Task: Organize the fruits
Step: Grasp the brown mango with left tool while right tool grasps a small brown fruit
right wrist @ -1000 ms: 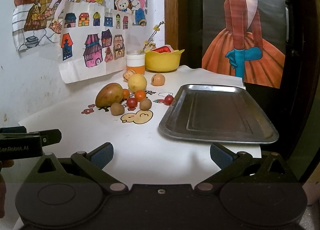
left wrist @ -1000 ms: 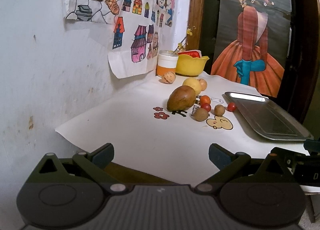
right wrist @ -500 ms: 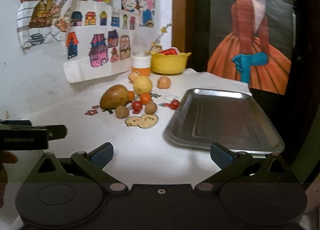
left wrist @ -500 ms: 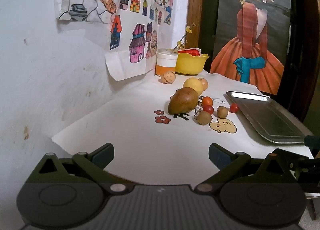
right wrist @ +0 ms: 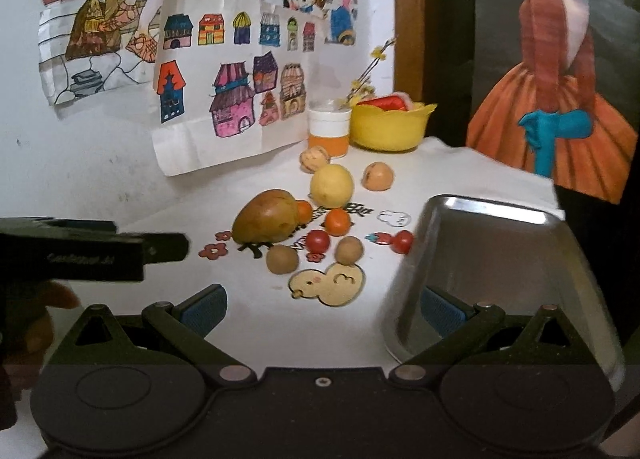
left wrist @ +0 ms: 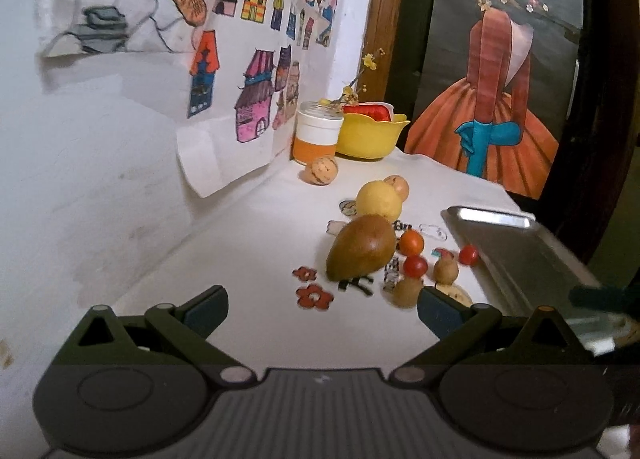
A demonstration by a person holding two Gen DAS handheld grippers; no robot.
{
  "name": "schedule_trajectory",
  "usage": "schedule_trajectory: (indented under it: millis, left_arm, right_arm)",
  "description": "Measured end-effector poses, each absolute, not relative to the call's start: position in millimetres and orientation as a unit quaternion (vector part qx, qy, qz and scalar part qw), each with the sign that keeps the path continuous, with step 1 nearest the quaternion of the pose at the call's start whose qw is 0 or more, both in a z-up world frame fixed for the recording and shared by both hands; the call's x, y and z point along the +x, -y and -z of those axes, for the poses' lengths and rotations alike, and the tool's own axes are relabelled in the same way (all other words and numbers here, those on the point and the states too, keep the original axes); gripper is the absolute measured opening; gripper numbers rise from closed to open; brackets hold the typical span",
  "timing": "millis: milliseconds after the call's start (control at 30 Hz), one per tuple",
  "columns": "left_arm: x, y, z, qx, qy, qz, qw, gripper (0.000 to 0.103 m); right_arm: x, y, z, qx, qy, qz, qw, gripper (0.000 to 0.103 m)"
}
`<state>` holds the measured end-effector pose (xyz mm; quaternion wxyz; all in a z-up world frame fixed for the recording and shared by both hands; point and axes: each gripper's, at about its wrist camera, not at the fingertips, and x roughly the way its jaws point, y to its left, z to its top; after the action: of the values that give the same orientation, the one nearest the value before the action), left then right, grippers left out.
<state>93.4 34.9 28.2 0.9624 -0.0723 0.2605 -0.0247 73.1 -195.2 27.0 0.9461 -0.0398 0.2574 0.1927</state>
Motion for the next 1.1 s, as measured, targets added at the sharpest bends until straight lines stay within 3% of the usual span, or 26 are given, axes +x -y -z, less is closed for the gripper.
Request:
schedule_trajectory:
  millis: [533,700,933,1100]
  left_arm:
    - [181.2,-32.0,-27.6,-0.080,-0.290,0.086,0.950,0.103]
    - [200.2,-29.8,-19.1,-0.078,-0.306,0.090,0.945,0.103]
    - [213.6,-29.8,-8.8,-0.084,-0.330,0.101,0.935,0.102]
    - [216.6,-29.8,-6.8,-0.083,-0.335,0.111,0.932,0.092]
  right_arm:
    - [129.9,159.6,-12.0,-0.048,-0.278,-0.194,0.940,0.101]
    - [145.9,153.5,-5.5,-0.043,-0.294,-0.197,0.934,0.092]
    - [158.1,144.1,6.6,-0.042,-0.319,-0.211,0.923,0.070]
    - [162.9,139.8,9.5,-0.034,-0.325,-0.222,0.919,0.059]
